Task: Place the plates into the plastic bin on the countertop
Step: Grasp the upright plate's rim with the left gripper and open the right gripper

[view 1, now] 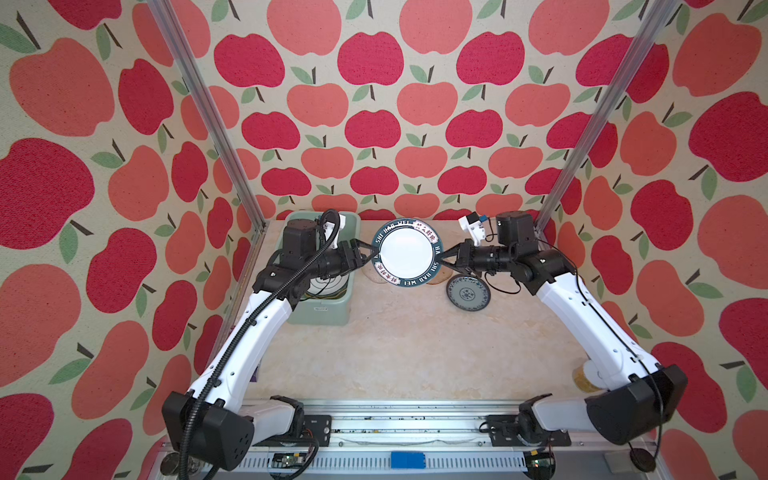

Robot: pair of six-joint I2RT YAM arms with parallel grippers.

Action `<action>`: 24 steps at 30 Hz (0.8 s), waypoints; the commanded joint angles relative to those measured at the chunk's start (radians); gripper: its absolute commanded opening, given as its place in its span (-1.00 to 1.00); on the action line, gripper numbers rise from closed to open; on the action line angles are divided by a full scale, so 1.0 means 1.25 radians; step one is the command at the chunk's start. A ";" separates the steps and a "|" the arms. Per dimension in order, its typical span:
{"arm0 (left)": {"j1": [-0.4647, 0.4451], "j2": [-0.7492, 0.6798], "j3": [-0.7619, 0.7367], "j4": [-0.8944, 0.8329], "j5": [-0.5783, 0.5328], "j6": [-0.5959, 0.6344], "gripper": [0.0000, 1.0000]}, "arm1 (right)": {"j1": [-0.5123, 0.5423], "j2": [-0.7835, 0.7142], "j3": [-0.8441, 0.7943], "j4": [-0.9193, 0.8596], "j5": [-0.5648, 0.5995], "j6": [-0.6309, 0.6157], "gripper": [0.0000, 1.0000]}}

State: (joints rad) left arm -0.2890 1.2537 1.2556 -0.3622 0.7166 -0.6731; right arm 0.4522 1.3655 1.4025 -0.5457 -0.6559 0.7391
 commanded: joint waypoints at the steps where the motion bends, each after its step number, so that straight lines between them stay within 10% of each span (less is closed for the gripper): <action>1: 0.002 0.014 -0.013 0.052 0.016 -0.013 0.19 | 0.011 -0.009 0.016 0.041 -0.018 0.029 -1.00; 20: -0.007 0.016 -0.020 0.035 -0.007 -0.015 -1.00 | 0.053 0.009 0.020 0.045 0.015 0.033 -1.00; 24: -0.002 0.010 -0.018 0.030 -0.025 -0.014 -1.00 | 0.053 0.013 0.028 0.041 0.025 0.035 -0.65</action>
State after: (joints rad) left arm -0.2920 1.2762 1.2369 -0.3042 0.7174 -0.6983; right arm 0.5106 1.3796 1.4029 -0.5335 -0.6273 0.7921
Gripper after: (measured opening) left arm 0.068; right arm 0.178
